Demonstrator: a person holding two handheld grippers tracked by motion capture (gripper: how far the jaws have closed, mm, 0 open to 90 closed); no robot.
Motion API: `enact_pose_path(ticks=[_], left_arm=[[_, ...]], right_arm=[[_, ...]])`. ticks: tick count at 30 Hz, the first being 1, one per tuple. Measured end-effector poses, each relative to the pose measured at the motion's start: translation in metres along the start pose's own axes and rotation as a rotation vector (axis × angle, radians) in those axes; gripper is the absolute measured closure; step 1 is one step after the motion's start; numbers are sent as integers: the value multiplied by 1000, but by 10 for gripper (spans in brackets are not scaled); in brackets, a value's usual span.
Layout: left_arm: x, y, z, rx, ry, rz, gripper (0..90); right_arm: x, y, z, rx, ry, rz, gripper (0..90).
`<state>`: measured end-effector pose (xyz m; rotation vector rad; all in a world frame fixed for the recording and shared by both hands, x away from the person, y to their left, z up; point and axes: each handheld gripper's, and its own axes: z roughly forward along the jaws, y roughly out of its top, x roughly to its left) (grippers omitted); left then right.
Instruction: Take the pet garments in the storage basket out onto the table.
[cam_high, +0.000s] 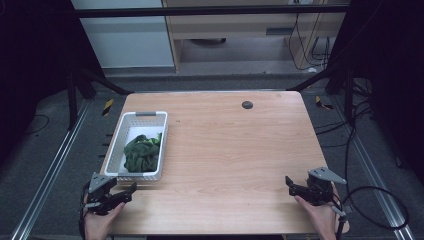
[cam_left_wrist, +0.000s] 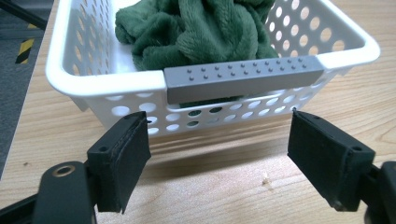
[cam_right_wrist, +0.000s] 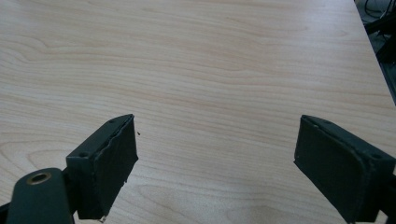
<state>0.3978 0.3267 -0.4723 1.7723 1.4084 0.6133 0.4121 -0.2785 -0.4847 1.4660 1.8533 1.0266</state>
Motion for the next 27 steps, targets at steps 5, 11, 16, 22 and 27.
enact_pose_path(ticks=[5, 11, 16, 22, 27], left_arm=[[-1, 2, -7, -30, 1, -11, 201], [-2, 5, -15, -72, 1, -20, 205], [-2, 9, -21, -100, -1, -12, 205], [-3, 13, -27, -122, -9, -20, 202], [-6, 18, -33, -142, -19, -14, 201]], right_arm=[[0, 0, -2, -10, -4, -12, 126], [1, 0, -5, -26, -12, -15, 123], [4, 2, -7, -36, -8, -16, 109], [9, 3, -8, -38, 1, -16, 108], [13, 4, -9, -43, 10, -32, 105]])
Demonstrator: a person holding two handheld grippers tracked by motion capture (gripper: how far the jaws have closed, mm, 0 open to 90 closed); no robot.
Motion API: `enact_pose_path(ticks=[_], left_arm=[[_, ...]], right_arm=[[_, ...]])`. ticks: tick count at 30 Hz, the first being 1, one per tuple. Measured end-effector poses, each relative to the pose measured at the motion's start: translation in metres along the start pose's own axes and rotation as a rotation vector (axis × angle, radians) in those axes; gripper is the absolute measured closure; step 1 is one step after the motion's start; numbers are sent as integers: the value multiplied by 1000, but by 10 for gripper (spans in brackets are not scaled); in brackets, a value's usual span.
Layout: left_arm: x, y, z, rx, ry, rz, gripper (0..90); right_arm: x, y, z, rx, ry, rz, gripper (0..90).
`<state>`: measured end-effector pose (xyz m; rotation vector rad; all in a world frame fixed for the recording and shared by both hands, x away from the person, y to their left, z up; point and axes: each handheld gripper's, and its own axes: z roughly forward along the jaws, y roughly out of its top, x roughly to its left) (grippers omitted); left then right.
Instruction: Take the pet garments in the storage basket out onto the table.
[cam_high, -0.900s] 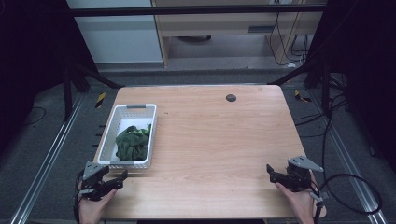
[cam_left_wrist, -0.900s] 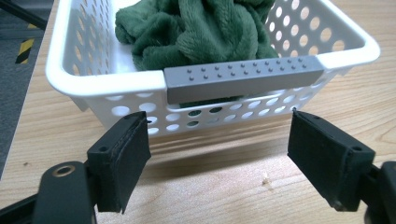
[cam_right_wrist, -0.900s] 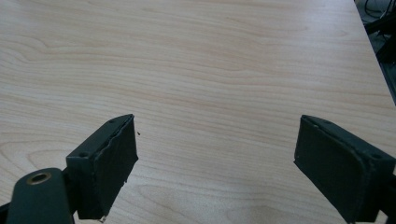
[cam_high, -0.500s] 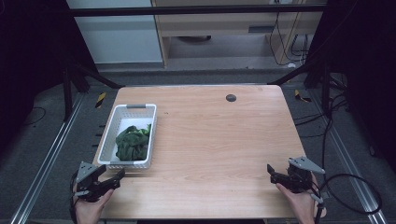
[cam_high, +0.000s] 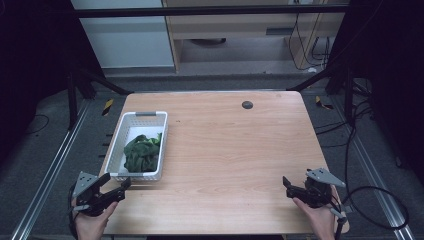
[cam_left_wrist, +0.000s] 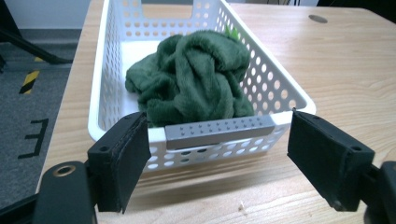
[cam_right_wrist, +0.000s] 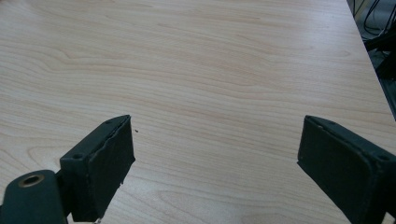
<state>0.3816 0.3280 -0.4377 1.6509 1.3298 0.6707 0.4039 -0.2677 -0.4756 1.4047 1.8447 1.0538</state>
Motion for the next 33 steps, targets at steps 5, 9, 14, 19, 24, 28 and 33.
enact_pose_path(ticks=[5, 9, 14, 19, 24, 28, 33], left_arm=[[-1, 5, -3, -10, -6, 4, 200], [-2, 12, -4, -19, -13, 9, 200], [-8, 26, -4, -30, -31, 32, 196], [-11, 34, -3, -38, -40, 43, 196], [-12, 45, -1, -48, -47, 49, 195], [-10, 51, 2, -56, -51, 41, 191], [-5, 57, 7, -50, -51, 29, 190]], right_arm=[[1, 0, 0, -1, 2, -13, 104], [1, 0, 0, 0, -1, -12, 101], [0, -1, 0, 6, -7, -9, 96], [-1, 0, 1, 7, -13, -12, 93], [-1, 0, 2, 7, -14, -10, 96], [1, -1, 4, 25, -9, -21, 100], [0, -1, 4, 25, -9, -20, 100]])
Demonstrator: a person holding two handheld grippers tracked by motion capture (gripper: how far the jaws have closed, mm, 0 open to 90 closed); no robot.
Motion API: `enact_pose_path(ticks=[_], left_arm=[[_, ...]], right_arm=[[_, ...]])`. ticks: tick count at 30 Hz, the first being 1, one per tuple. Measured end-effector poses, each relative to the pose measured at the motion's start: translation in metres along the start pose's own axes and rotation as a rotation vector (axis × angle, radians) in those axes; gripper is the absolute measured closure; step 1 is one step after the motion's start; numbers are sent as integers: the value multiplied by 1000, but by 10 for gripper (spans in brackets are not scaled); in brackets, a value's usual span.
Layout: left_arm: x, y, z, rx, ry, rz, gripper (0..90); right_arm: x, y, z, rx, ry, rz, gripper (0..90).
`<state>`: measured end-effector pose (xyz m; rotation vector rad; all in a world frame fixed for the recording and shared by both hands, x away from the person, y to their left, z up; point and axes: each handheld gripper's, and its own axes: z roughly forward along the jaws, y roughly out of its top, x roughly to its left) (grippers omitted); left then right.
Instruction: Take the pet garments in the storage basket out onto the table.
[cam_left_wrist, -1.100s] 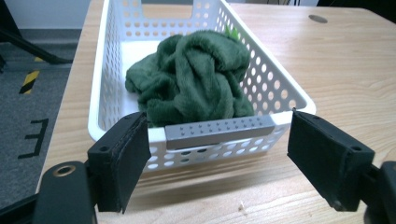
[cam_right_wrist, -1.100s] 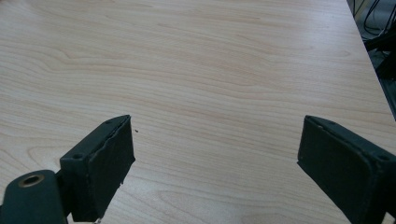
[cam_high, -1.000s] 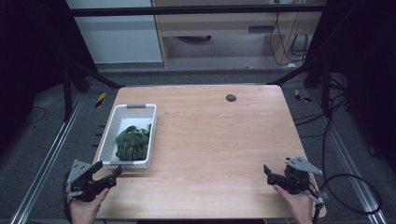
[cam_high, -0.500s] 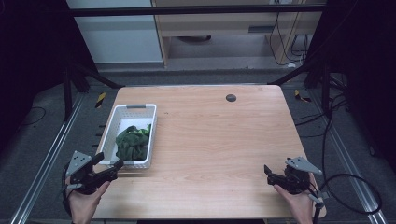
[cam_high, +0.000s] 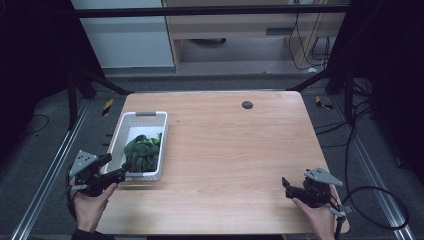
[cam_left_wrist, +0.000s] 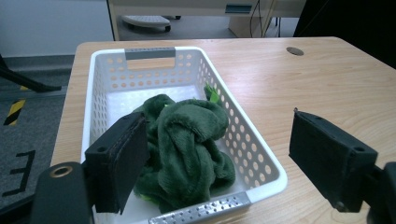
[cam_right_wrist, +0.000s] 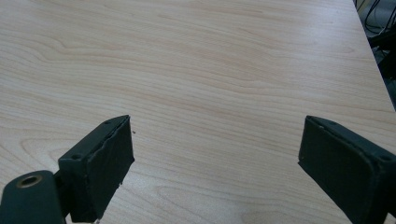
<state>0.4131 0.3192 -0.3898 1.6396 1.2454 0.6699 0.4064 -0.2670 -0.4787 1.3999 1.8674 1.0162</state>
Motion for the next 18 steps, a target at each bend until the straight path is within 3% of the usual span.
enact_pose_path(ticks=[9, 18], left_arm=[[6, 19, 8, 7, 14, 9, 190], [5, 31, 24, 47, 15, 28, 186]], right_arm=[[-1, 0, 1, 3, -1, -9, 100], [-1, 0, 2, 11, -2, -2, 100]])
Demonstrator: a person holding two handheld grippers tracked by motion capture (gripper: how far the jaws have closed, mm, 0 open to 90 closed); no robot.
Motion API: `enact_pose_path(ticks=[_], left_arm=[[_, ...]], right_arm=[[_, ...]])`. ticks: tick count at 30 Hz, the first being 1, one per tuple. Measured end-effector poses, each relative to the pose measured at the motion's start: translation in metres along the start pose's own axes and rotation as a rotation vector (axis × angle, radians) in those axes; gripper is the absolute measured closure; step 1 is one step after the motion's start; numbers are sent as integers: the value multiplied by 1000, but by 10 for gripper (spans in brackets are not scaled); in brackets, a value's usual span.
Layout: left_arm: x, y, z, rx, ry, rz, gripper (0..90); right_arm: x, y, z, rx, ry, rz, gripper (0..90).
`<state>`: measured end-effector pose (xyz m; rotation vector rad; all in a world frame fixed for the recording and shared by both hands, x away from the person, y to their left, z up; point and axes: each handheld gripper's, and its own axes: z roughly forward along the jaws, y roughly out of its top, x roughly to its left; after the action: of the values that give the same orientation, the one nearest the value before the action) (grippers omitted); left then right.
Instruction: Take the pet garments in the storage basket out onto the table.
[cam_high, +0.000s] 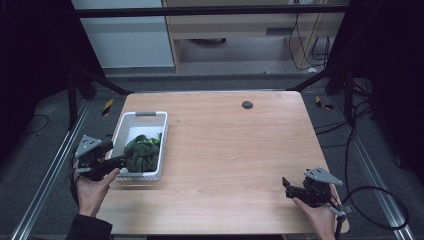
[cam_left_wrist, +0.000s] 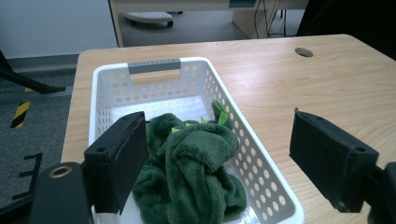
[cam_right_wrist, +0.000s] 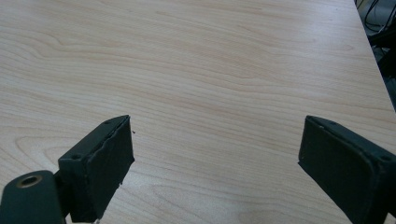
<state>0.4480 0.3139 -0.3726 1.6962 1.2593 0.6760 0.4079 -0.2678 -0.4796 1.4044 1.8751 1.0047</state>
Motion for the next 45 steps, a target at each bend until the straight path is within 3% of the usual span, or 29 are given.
enact_pose_path(ticks=[18, 31, 45], left_arm=[[2, 12, 30, 110, 15, 33, 178], [0, 14, 53, 214, 15, 85, 169], [0, 12, 70, 294, 18, 101, 166]], right_arm=[[-1, 0, 3, 9, 1, -6, 99], [-1, 0, 5, 19, 3, -12, 98], [-1, -1, 5, 30, 8, -6, 94]])
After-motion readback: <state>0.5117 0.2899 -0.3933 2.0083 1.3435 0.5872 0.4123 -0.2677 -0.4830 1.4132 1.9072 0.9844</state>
